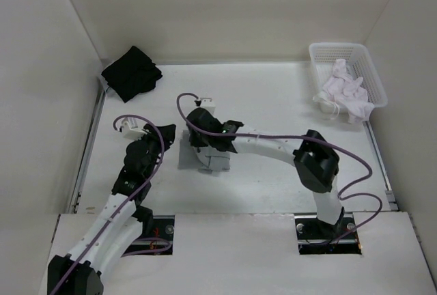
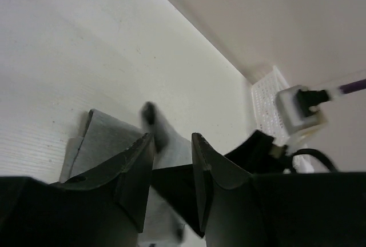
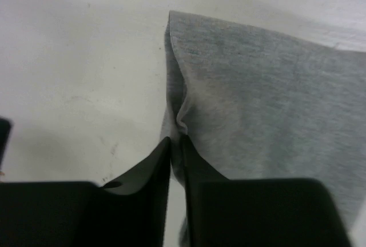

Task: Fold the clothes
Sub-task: Fold the tank top

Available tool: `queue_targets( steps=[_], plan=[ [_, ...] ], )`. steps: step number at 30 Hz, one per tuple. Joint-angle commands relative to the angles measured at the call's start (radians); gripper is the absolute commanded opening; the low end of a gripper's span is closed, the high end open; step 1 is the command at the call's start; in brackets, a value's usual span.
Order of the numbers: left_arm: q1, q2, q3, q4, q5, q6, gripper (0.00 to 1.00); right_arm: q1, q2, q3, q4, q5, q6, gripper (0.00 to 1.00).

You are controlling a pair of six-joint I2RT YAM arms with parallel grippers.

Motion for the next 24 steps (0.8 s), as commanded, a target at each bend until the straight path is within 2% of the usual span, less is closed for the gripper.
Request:
queue_targets(
  steps=[1,5,8,10,12,14,16,21,24],
  plan=[
    [0.057,-0.039,-0.004,-0.008,0.075,-0.011,0.31,0.035,0.064,0.122,-0.056,0.010,0.029,0.25],
    [0.123,-0.061,-0.010,-0.028,0.104,-0.024,0.32,0.063,0.034,0.109,-0.009,-0.036,0.044,0.32],
    [0.137,-0.039,0.001,-0.021,0.121,-0.028,0.32,0.063,-0.084,-0.003,0.057,-0.035,0.032,0.42],
    [0.108,0.011,0.018,-0.005,0.127,-0.022,0.33,0.059,-0.172,-0.103,0.111,-0.027,0.012,0.44],
    [0.047,0.080,0.030,0.030,0.118,-0.020,0.33,0.033,-0.242,-0.199,0.149,-0.027,-0.012,0.30],
    [-0.029,0.154,0.038,0.082,0.093,-0.020,0.34,0.013,-0.301,-0.296,0.171,-0.018,-0.036,0.09],
    [-0.102,0.209,0.044,0.107,0.060,-0.012,0.34,0.006,-0.377,-0.425,0.218,0.011,-0.072,0.00],
    [-0.186,0.269,0.065,0.043,-0.020,0.069,0.38,-0.004,-0.655,-0.785,0.346,0.146,-0.111,0.02],
    [-0.176,0.225,0.044,-0.013,-0.082,0.092,0.43,-0.046,-0.810,-0.949,0.401,0.192,-0.109,0.13]
  ],
)
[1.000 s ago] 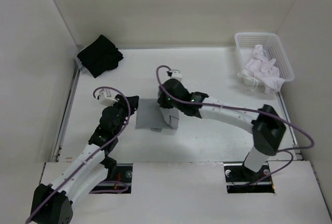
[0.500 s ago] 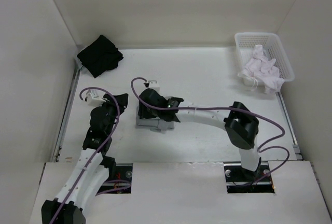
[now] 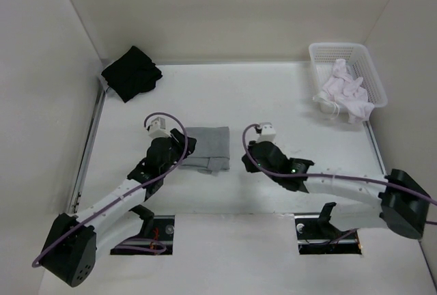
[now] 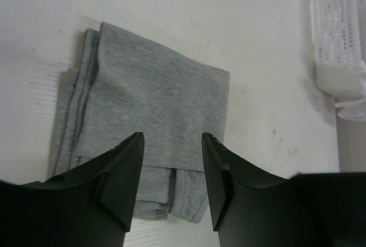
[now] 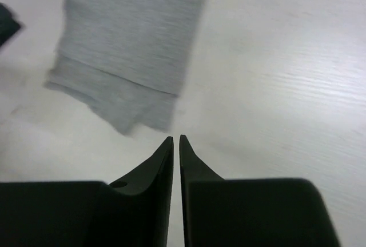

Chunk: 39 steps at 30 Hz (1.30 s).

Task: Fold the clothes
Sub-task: Fold the tank top

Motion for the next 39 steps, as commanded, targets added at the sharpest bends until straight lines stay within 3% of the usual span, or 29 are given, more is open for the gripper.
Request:
queue_targets(
  steps=[1,7,11,17,39],
  plan=[
    [0.014,-0.073,0.022,-0.038,-0.118,0.054,0.46,-0.049,-0.152,-0.120,0.144,0.100,-0.020,0.16],
    [0.112,-0.150,0.024,-0.190,-0.232,0.050,0.56,-0.219,-0.259,-0.269,0.325,0.077,0.020,0.66],
    [0.203,-0.093,0.060,-0.267,-0.209,0.030,0.60,-0.314,-0.209,-0.268,0.355,0.074,0.005,0.82],
    [0.273,-0.041,0.041,-0.228,-0.150,-0.009,0.64,-0.376,-0.183,-0.352,0.503,0.071,-0.009,0.85],
    [0.249,0.112,0.087,-0.164,-0.144,0.050,0.63,-0.408,-0.121,-0.337,0.504,0.018,-0.037,0.88]
  ],
)
